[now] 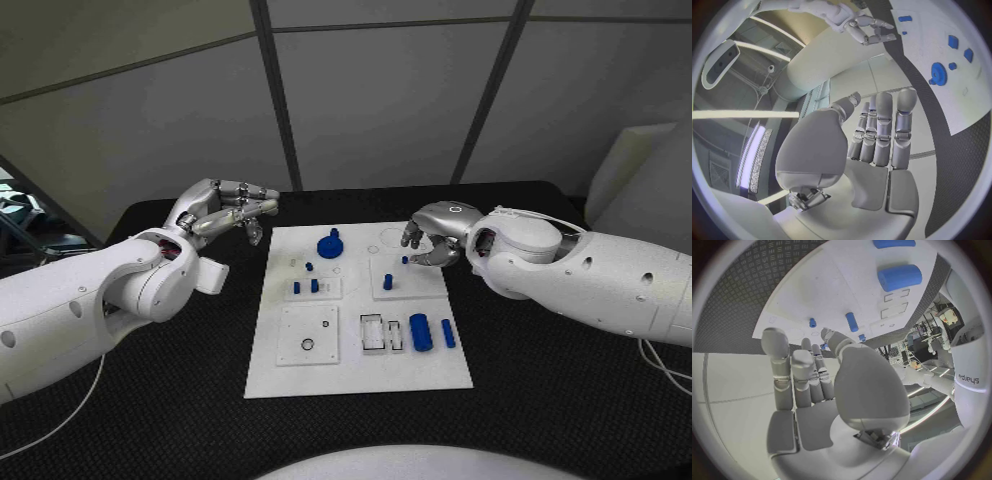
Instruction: Assemble the parts on the task board
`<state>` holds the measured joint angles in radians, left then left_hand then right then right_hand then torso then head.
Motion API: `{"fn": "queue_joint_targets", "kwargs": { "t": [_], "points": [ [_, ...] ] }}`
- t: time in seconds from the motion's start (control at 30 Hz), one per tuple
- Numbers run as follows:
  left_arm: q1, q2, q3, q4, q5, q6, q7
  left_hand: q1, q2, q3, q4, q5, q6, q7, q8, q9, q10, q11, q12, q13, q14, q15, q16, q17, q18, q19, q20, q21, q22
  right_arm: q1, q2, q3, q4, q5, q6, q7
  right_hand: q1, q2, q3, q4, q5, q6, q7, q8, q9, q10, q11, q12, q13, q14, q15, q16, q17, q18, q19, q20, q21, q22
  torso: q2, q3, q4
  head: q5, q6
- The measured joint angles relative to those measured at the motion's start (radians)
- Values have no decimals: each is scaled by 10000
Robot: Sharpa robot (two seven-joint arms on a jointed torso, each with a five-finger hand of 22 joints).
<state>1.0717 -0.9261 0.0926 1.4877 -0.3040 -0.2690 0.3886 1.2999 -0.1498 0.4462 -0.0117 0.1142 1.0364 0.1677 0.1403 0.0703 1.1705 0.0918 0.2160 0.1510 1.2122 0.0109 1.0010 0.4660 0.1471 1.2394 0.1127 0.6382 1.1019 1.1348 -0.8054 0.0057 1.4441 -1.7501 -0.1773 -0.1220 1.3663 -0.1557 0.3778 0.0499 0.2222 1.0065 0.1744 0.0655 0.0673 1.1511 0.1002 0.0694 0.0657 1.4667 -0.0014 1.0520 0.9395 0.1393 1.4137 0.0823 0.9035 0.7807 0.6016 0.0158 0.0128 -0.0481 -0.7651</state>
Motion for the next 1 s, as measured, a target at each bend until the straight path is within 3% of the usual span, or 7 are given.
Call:
{"fn": "queue_joint_targets", "kwargs": {
  "t": [0.4, 0.73, 0.77, 0.8, 0.83, 0.93, 1.0],
  "points": [
    [-46, -57, 1, 150, 1422, -211, 624, -52, 55, -315, 105, 1, -1, 0, 0, 1, -88, 18, 183, 54, 3, 3, -103, -103, 20, -71, 1, -238, -158, -175, 440, -199, -458, -429, 185, -195, 118, 24, 214, -104, -23, -35, -30, 1, 41, -188, 15, 74, 1, -1, -1, 807, 702, -161, -146, 71, 919, 956, 9, 6, 15, -67, -31],
    [-48, -71, 1, 166, 1658, -294, 716, -10, 94, -448, 184, 1, -1, 0, 0, -7, -161, 13, 233, 78, 3, 3, -141, -152, 455, -71, 1, -315, -234, -223, 725, -223, -866, -529, 181, -191, 260, 167, 632, -206, -23, 110, -103, 69, 59, -39, -55, 147, 2, -1, -1, 1220, 1044, -157, -145, 71, 1606, 1692, 12, 5, 11, -57, -73],
    [-48, -72, 1, 167, 1667, -295, 717, -10, 94, -449, 185, 2, -1, 0, 0, -8, -162, 14, 233, 78, 3, 3, -141, -152, 434, -70, 1, -315, -234, -225, 742, -224, -889, -533, 180, -188, 260, 166, 640, -207, -23, 111, -103, 69, 59, -39, -55, 147, 2, 0, -1, 1220, 1056, -157, -145, 71, 1606, 1718, 12, 5, 11, -57, -80],
    [-48, -73, 1, 170, 1678, -295, 719, -10, 94, -449, 185, 1, -1, 0, 0, -8, -162, 14, 233, 78, 4, 4, -141, -153, -227, -70, 2, -315, -234, -228, 759, -225, -910, -537, 178, -185, 260, 166, 670, -237, -23, 140, -73, 69, 59, -39, -55, 147, 3, 0, -1, 1239, 1068, -157, -146, 71, 1655, 1757, 14, 6, 11, -57, -82],
    [-49, -74, 1, 170, 1687, -296, 720, -10, 94, -449, 185, 2, -1, 0, 0, -7, -162, 14, 233, 78, 4, 4, -141, -152, -299, -70, 1, -315, -234, -231, 774, -226, -926, -541, 175, -181, 260, 167, 681, -232, -23, 140, -73, 69, 58, -39, -55, 147, 3, 0, -1, 1264, 1069, -156, -145, 71, 1683, 1780, 14, 6, 11, -53, -90],
    [-50, -76, 1, 168, 1709, -296, 720, -10, 94, -453, 181, 2, -1, 0, 0, -7, -162, 14, 273, 78, 4, 4, -141, -158, 425, -70, 1, -358, -257, -234, 836, -227, -970, -552, 167, -166, 260, 167, 784, -236, -23, 177, -109, 69, 58, -39, -55, 147, 3, -1, -1, 1362, 1139, -156, -145, 71, 1862, 1960, 14, 6, 11, -36, -105],
    [-50, -76, 1, 157, 1722, -296, 720, -10, 94, -476, 158, 2, -2, 0, 0, -7, -192, -16, 299, 78, 4, 4, -141, -166, 399, -70, 1, -394, -273, -234, 879, -227, -992, -556, 161, -150, 260, 167, 864, -233, -23, 253, -116, 69, 64, -3, -91, 147, 3, -1, -2, 1424, 1179, -156, -145, 71, 1978, 2082, 14, 7, 10, -34, -112]
  ]
}}
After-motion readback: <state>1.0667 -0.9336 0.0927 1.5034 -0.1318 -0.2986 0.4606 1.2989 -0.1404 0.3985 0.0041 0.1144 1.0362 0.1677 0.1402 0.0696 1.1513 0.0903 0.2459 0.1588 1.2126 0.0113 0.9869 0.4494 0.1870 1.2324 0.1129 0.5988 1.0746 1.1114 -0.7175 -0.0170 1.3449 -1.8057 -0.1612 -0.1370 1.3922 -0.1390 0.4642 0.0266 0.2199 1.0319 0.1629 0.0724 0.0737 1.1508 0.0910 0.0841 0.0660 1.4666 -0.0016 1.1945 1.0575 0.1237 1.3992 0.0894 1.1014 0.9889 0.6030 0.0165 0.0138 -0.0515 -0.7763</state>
